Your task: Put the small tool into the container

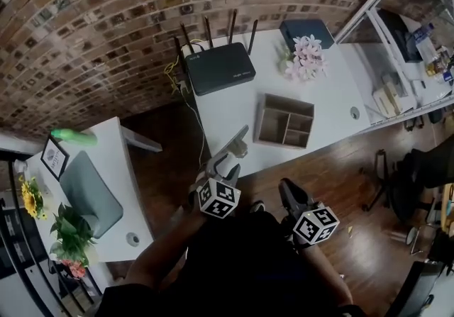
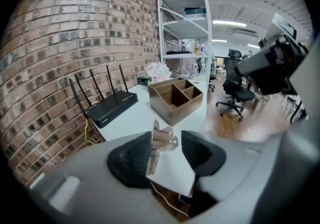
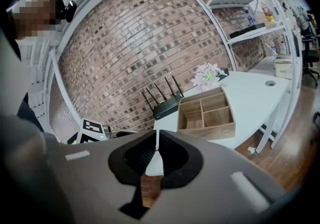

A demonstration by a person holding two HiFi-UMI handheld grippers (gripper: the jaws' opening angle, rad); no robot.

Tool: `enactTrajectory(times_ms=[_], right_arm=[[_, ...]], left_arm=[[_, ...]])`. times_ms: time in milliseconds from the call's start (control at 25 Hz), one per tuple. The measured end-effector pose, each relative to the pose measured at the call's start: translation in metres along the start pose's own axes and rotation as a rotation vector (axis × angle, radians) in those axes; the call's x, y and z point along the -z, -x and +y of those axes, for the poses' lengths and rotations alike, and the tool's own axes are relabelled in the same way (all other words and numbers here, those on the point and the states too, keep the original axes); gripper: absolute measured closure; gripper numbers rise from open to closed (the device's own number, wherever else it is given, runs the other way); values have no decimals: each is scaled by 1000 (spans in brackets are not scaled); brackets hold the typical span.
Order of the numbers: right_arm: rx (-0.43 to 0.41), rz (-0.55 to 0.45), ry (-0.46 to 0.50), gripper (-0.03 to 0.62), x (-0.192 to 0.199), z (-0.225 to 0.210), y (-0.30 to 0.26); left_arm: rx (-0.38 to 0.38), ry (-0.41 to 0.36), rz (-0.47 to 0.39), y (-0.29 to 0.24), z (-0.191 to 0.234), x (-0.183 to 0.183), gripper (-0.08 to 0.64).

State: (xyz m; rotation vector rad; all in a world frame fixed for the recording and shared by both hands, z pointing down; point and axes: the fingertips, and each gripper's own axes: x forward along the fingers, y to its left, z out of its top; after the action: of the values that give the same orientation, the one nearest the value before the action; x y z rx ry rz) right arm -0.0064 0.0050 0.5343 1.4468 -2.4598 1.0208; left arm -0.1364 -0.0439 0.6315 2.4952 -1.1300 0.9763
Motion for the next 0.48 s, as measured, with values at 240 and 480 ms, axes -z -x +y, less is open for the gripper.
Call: enactTrajectory(times_ms=[240,480], right_arm=[[-31,10,-17,569,-6,-21,-3],[-48,-15,-38,571,-20,-53,9]], left_arm=[[-14,-67,92,-32,-10,6,371],[-61,-134,179,-59,-19,8,371]])
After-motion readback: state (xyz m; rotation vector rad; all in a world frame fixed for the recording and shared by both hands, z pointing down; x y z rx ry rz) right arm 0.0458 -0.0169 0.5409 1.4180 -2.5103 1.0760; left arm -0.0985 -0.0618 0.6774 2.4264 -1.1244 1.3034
